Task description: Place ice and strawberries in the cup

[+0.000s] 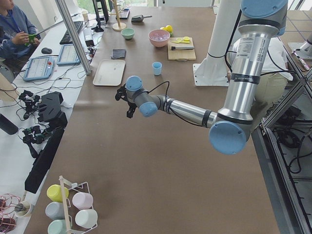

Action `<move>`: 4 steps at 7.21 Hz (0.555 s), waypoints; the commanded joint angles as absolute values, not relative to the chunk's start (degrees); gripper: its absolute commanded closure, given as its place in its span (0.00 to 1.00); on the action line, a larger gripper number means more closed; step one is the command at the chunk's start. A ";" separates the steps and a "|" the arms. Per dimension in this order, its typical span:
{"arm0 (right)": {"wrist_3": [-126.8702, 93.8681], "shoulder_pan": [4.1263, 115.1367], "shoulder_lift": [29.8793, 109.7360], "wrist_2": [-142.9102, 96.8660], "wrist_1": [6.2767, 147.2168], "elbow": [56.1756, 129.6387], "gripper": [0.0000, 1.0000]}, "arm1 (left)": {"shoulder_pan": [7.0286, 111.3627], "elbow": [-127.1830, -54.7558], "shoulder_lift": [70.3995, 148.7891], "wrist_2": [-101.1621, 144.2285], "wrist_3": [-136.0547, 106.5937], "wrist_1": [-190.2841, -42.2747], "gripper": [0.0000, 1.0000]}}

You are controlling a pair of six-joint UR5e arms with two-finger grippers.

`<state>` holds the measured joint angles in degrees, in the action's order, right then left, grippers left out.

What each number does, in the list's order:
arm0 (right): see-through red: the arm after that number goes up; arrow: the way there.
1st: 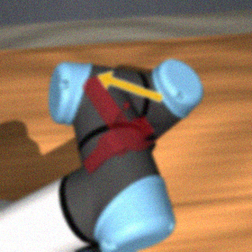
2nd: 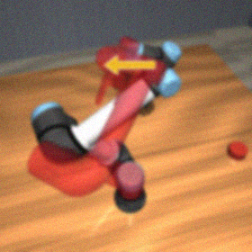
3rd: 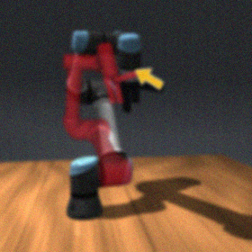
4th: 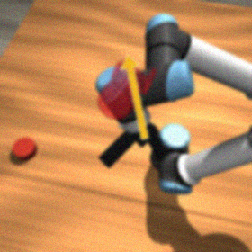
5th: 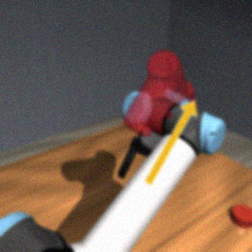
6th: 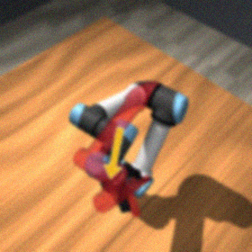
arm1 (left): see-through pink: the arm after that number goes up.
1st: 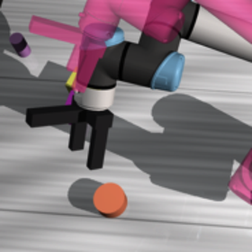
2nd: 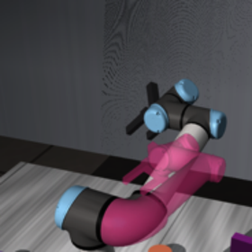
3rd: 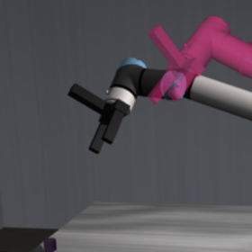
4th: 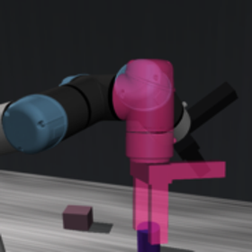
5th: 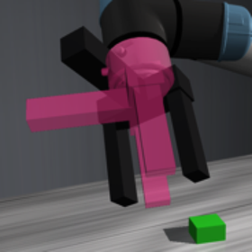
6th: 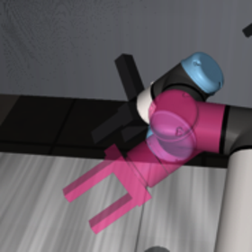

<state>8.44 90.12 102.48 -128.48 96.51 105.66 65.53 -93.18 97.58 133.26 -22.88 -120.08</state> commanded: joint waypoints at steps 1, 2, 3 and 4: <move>8.44 90.18 102.48 -128.50 96.50 105.64 0.00 | 79.06 -93.43 95.71 137.63 -0.17 -105.02 0.02; 8.44 90.09 102.48 -128.50 96.50 105.64 0.00 | 82.58 -93.25 95.80 138.59 9.92 -97.11 0.02; 8.44 90.17 102.48 -128.50 96.50 105.64 0.00 | 85.23 -92.64 95.28 137.82 19.42 -92.94 0.02; 8.44 90.18 102.48 -128.50 96.50 105.64 0.00 | 86.56 -91.59 91.01 137.81 22.56 -92.29 0.02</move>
<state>8.44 90.15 102.48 -128.49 96.50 105.65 83.97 -92.61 94.46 137.89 15.39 -95.46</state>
